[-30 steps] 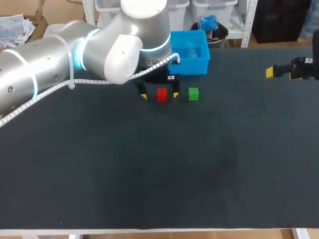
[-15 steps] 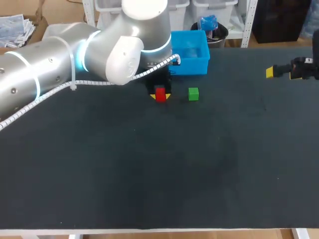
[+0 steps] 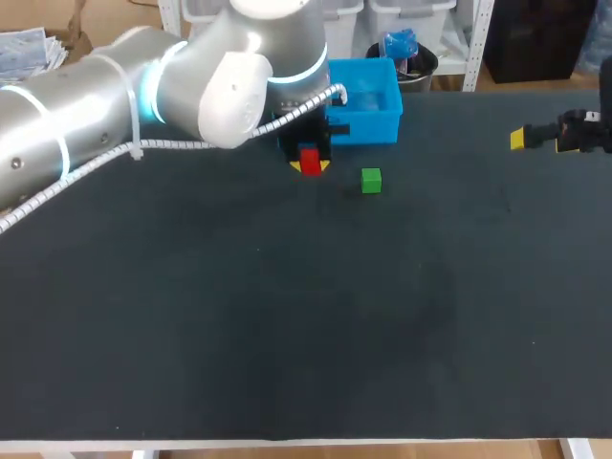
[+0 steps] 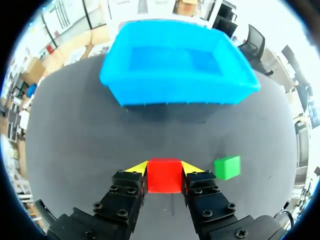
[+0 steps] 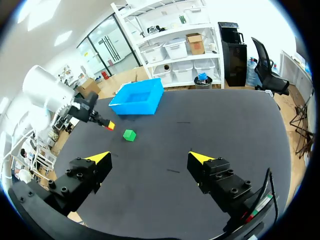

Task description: Use the left arm to pick the red cube and place it into the blue plastic box first, then use the right arm to grasp the green cube and put it into the same blue plastic box after the first action is fully finished.

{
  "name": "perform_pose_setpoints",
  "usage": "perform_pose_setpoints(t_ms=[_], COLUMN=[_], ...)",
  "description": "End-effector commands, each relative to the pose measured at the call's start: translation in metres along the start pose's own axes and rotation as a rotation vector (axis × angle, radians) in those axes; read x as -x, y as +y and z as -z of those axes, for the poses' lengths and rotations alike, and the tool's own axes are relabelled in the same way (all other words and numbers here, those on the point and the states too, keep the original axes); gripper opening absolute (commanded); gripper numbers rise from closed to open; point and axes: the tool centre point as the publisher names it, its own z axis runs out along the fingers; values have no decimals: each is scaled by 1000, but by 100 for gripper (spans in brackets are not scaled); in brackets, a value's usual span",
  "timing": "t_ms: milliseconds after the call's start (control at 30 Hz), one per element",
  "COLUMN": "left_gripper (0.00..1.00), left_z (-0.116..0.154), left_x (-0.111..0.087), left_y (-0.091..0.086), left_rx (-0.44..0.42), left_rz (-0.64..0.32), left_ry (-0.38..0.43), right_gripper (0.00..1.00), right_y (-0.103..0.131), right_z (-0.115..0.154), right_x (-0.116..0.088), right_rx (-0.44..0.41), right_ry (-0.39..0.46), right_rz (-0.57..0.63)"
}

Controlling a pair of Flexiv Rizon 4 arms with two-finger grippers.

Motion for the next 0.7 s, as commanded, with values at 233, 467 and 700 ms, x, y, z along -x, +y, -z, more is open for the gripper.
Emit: perform_pose_setpoints(t_ms=[233,467,700], left_gripper=[0,0,0], left_z=[81,106,118], left_x=[19,22,21], left_y=[5,12,12], left_rx=[-39,-58,-118], left_rz=[-42,-64,-86], left_ry=[-109,-161,-208], right_gripper=[100,100,100], right_y=[0,0,0], right_z=[-1,-1,-1], right_x=[0,0,0], right_rx=[-1,-1,-1], right_ry=[1,1,1], right_rz=[0,0,0])
